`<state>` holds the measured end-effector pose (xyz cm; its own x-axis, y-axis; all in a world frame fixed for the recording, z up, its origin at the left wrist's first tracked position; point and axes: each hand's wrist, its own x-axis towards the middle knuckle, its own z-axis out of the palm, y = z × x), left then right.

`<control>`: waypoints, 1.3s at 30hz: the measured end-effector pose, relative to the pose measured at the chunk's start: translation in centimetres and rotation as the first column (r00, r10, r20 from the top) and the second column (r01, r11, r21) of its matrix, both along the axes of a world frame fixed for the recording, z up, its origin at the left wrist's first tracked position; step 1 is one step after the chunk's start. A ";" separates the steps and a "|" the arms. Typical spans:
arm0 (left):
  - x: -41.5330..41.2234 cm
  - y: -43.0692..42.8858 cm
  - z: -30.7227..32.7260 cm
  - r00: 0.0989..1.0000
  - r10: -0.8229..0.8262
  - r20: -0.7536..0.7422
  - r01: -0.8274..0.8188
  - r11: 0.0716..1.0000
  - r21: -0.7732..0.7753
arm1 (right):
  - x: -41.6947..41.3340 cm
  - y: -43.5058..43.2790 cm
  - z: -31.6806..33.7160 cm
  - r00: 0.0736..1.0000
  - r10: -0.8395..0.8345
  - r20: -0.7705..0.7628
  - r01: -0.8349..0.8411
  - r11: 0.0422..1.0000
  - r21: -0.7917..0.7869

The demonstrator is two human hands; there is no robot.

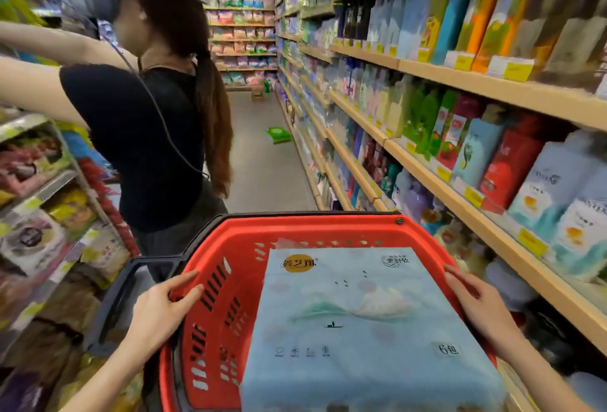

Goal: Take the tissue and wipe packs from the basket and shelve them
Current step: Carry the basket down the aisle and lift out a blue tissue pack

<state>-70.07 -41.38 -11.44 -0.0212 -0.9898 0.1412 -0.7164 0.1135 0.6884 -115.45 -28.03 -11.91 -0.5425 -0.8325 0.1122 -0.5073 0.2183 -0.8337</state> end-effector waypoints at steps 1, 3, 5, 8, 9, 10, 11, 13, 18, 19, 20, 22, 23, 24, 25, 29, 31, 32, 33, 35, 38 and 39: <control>-0.8 -0.8 0.0 1.000 0.014 -0.003 -0.014 1.000 0.001 | -0.9 -1.5 0.1 1.000 0.008 0.003 -0.008 1.000 -0.005; -2.2 -2.5 -0.1 0.999 0.038 -0.004 -0.038 0.999 0.006 | -2.5 -4.1 0.0 1.000 0.013 0.004 -0.013 1.000 -0.003; -3.5 -4.8 -0.6 0.999 0.051 -0.009 -0.051 0.999 0.018 | -3.9 -6.9 -0.1 1.000 0.017 0.004 -0.017 1.000 0.005; -5.3 -8.8 -1.4 0.999 0.053 -0.012 -0.052 0.998 0.038 | -5.7 -11.3 -0.4 1.000 0.010 0.012 -0.010 1.000 0.010; -5.8 -10.3 -1.6 0.998 0.058 -0.014 -0.057 0.997 0.048 | -6.1 -12.7 -0.5 1.000 0.007 0.012 -0.007 1.000 0.004; -6.2 -11.8 -1.7 0.998 0.063 -0.017 -0.062 0.996 0.059 | -6.5 -14.1 -0.7 1.000 0.006 0.010 -0.006 1.000 0.005; -6.7 -13.2 -1.7 0.997 0.068 -0.021 -0.067 0.995 0.069 | -7.0 -15.4 -0.9 1.000 0.009 0.007 -0.009 1.000 0.017; -7.5 -15.6 -1.6 0.997 0.069 -0.027 -0.067 0.994 0.083 | -7.7 -17.9 -0.9 1.000 0.003 0.012 -0.003 0.999 0.035; -9.3 -20.7 -1.7 0.995 0.089 -0.040 -0.085 0.992 0.090 | -9.5 -23.7 -0.2 1.000 -0.010 0.028 0.008 0.999 0.049; -9.6 -21.4 -1.8 0.993 0.105 -0.051 -0.099 0.990 0.098 | -9.8 -24.9 -0.1 1.000 0.001 0.025 -0.002 0.999 0.048; -9.8 -21.9 -2.0 0.991 0.120 -0.059 -0.113 0.988 0.107 | -10.2 -25.8 -0.3 1.000 0.003 0.028 -0.004 0.999 0.047; -10.3 -22.9 -2.2 0.988 0.142 -0.063 -0.133 0.983 0.125 | -10.9 -27.8 -0.7 0.999 0.014 0.032 -0.016 0.998 0.061; -10.6 -23.6 -2.3 0.987 0.150 -0.062 -0.141 0.982 0.129 | -11.3 -28.9 -0.9 0.999 0.024 0.036 -0.027 0.997 0.077; -11.0 -24.3 -2.4 0.985 0.160 -0.065 -0.150 0.980 0.132 | -11.9 -30.1 -1.3 0.998 0.039 0.046 -0.043 0.995 0.089; -11.4 -24.9 -2.5 0.983 0.170 -0.068 -0.159 0.978 0.137 | -12.3 -31.1 -1.6 0.997 0.060 0.046 -0.064 0.994 0.091; -13.1 -26.9 -2.8 0.977 0.199 -0.080 -0.183 0.969 0.168 | -13.5 -34.6 -2.1 0.997 0.074 0.028 -0.077 0.993 0.089; -13.8 -27.7 -3.0 0.972 0.222 -0.072 -0.206 0.961 0.182 | -14.2 -36.1 -2.1 0.997 0.080 0.007 -0.081 0.992 0.097; -14.3 -28.1 -3.1 0.970 0.235 -0.067 -0.219 0.957 0.190 | -14.8 -36.9 -2.2 0.996 0.086 0.006 -0.086 0.992 0.093; -14.7 -28.5 -3.3 0.967 0.247 -0.066 -0.230 0.953 0.196 | -15.3 -37.6 -2.0 0.995 0.099 0.005 -0.099 0.991 0.094; -15.6 -29.1 -3.5 0.961 0.265 -0.074 -0.245 0.947 0.208 | -16.2 -39.1 -2.0 0.994 0.107 0.004 -0.107 0.991 0.080; -16.6 -30.2 -3.9 0.954 0.291 -0.067 -0.272 0.940 0.207 | -17.1 -41.3 -1.8 0.990 0.139 0.010 -0.140 0.988 0.061; -16.8 -30.5 -4.0 0.952 0.299 -0.064 -0.280 0.936 0.212 | -17.2 -42.0 -1.7 0.989 0.150 0.005 -0.150 0.987 0.061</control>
<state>-86.90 -71.91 -15.43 0.2744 -0.9590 -0.0704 -0.6291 -0.2344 0.7411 -132.65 -70.03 -13.59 -0.4113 -0.9097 0.0579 -0.5376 0.1907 -0.8213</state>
